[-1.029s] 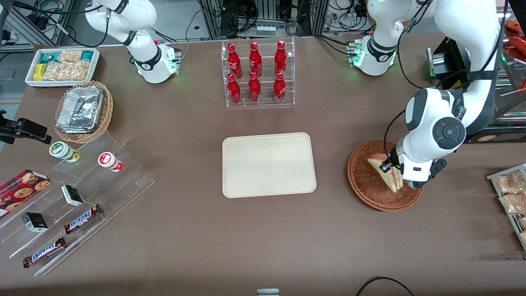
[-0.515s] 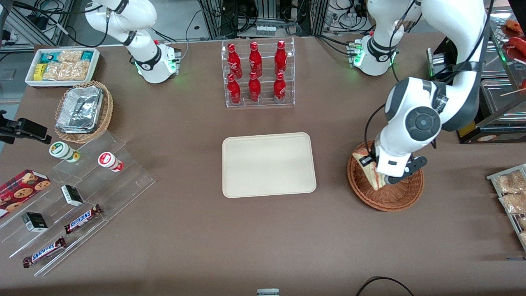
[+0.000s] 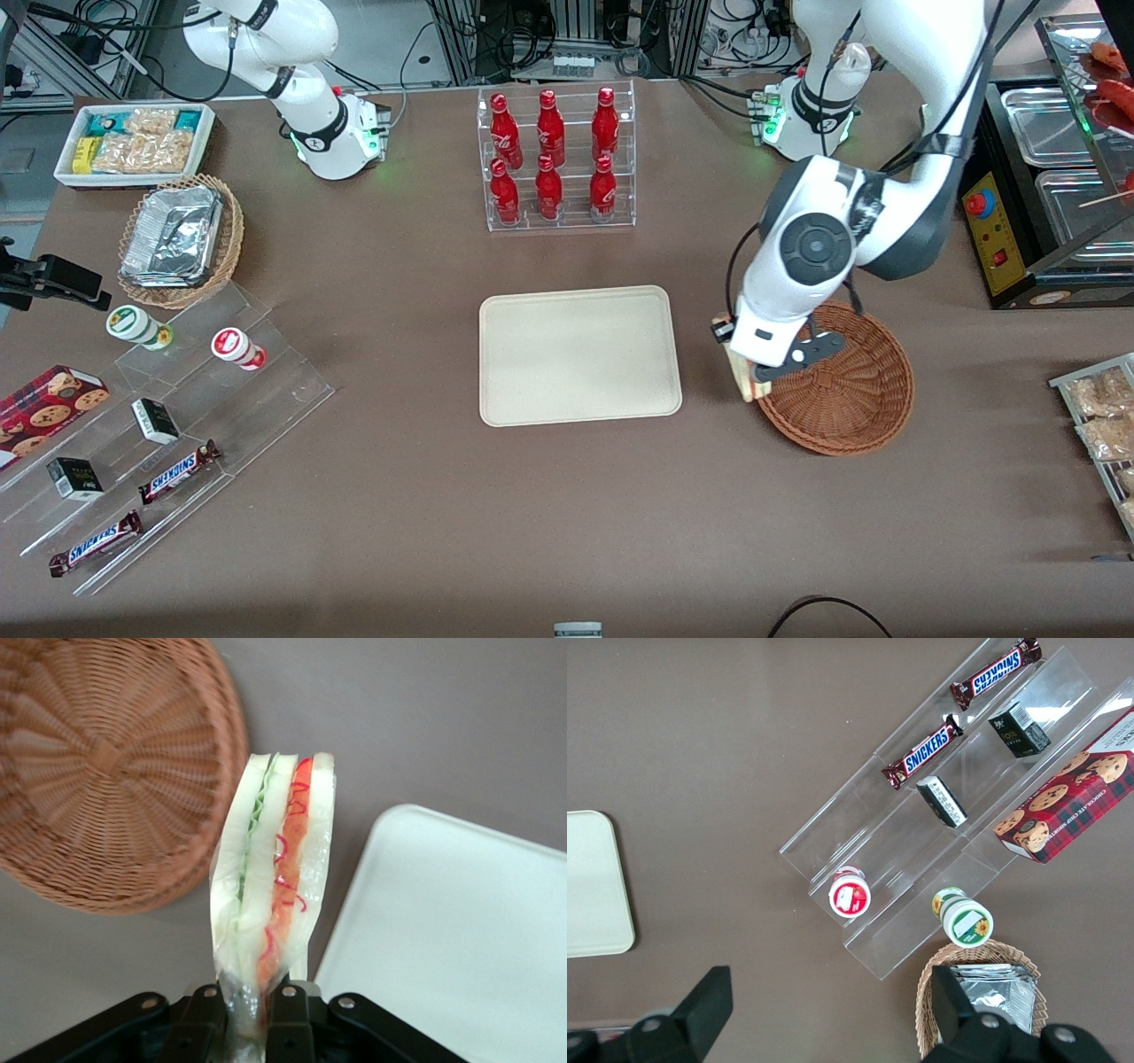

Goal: Place sandwich from basket to tray
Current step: 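Carry the sandwich with the left gripper over the beige tray, then lower the sandwich onto the tray and open the left gripper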

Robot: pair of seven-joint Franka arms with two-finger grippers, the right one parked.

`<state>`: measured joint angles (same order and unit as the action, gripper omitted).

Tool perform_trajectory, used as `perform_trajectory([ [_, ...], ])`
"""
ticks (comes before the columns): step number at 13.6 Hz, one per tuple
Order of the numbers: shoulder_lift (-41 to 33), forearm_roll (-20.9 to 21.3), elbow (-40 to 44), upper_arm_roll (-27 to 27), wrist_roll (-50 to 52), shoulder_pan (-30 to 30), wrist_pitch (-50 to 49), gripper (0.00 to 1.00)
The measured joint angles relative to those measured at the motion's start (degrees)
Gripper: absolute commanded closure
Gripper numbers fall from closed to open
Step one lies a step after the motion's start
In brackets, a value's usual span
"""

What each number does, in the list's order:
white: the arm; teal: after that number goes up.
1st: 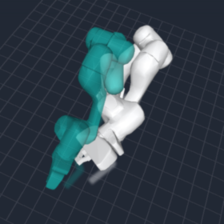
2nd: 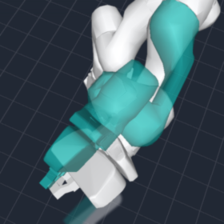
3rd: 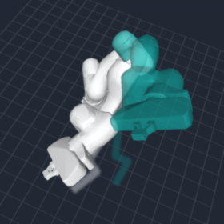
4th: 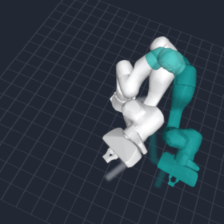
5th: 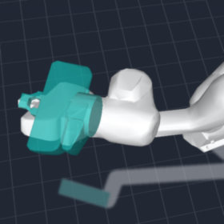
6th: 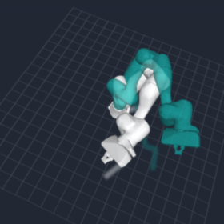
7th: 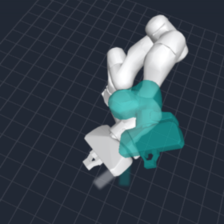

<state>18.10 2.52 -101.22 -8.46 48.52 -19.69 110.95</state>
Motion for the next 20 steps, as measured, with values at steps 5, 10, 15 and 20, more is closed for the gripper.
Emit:
perform_trajectory([
  [5,7.8,0.0,6.5,-0.3,0.0,-8.0,0.1,1.00],
  [10,16.7,-0.8,14.4,-0.4,0.1,-13.8,1.3,1.00],
  [15,22.4,-1.9,16.7,-0.4,5.3,-18.4,7.8,1.00],
  [20,24.1,-2.0,17.5,-0.2,9.4,-20.2,9.6,1.00],
])
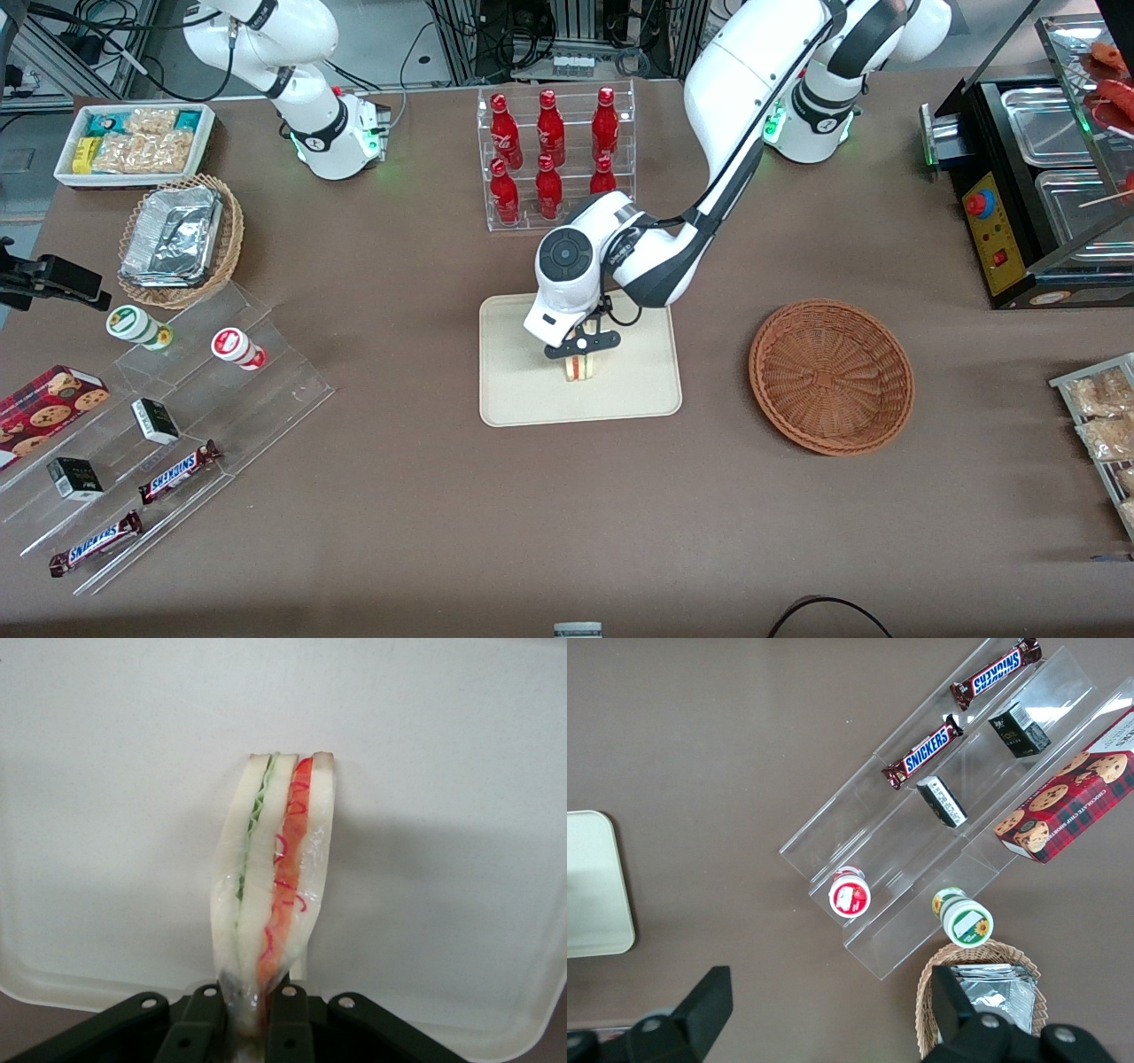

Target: Place sandwich from basket to tray

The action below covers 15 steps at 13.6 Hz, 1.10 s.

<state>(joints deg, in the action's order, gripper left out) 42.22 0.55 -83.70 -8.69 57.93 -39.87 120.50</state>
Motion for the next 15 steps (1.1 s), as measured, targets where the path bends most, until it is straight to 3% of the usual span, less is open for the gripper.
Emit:
perform_trajectory([
  [6,0.3,-0.1,0.7,0.4,1.3,0.1,-0.1,1.00],
  [7,0.6,-0.1,0.7,0.4,1.5,0.1,-0.1,0.75],
  [8,0.8,-0.1,0.7,0.4,1.5,0.1,-0.1,0.01],
  [12,0.8,-0.1,1.7,0.4,1.6,0.0,-0.1,0.00],
  [15,-1.4,-0.1,5.6,0.6,1.6,0.4,-5.5,0.00],
])
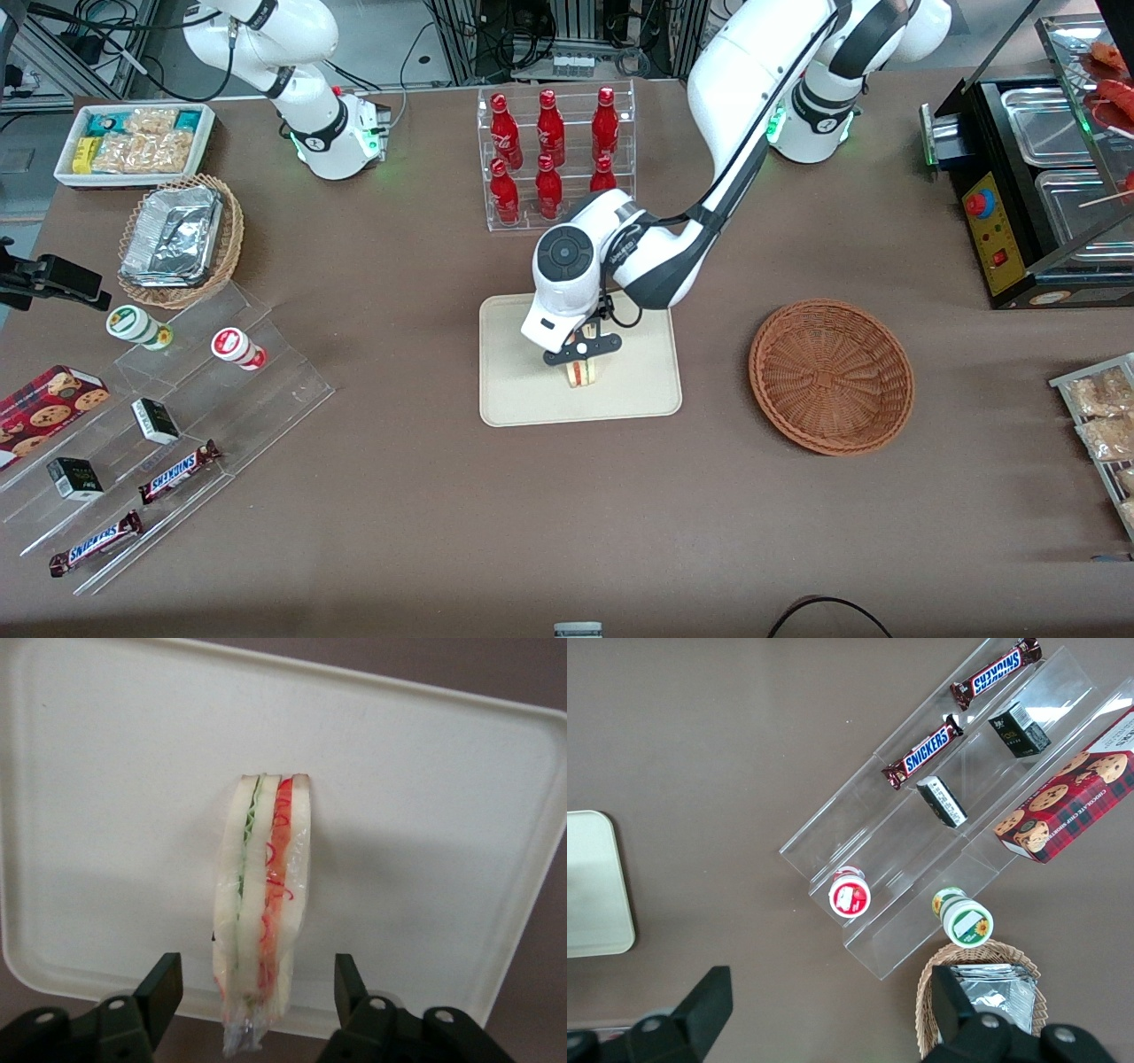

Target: Place sandwich from basket to tray

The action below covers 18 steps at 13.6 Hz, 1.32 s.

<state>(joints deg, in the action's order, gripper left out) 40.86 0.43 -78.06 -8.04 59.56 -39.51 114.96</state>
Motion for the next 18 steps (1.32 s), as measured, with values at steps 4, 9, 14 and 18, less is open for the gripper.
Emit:
perform_trajectory([
  [4,-6.4,0.1,4.4,0.6,-0.8,0.6,-8.9,0.00],
  [9,-11.6,0.2,4.2,1.1,-4.3,6.8,-16.2,0.00],
  [14,-15.5,0.0,1.2,1.2,-20.6,18.6,-20.4,0.00],
  [18,-23.8,-0.1,-6.8,1.2,-35.7,27.4,-20.7,0.00],
])
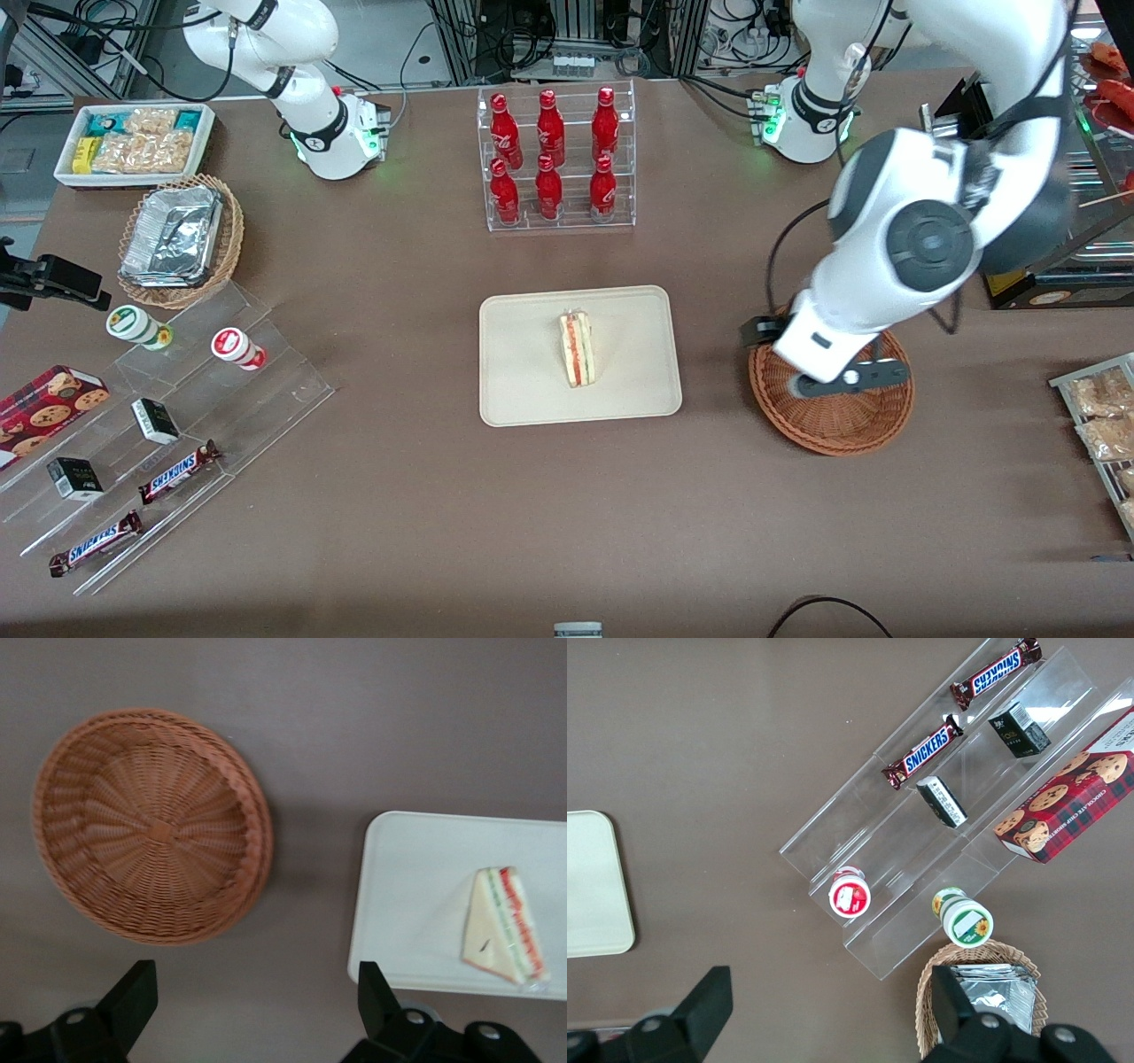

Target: Place sandwich from basket to tray

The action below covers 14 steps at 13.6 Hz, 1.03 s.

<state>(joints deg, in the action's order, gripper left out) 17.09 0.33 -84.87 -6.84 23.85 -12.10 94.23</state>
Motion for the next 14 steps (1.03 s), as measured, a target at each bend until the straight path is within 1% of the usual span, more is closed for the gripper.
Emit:
perform_trajectory([
  [4,-7.6,0.0,-6.9,0.0,-14.5,6.9,-0.5,0.00],
  [9,-13.6,-0.5,-8.0,0.0,-29.6,14.3,-8.7,0.00],
  [11,-15.9,-0.6,-7.9,0.5,-32.0,15.0,-11.0,0.00],
  [14,-18.0,-0.6,-6.6,2.8,-34.4,15.0,-13.2,0.00],
])
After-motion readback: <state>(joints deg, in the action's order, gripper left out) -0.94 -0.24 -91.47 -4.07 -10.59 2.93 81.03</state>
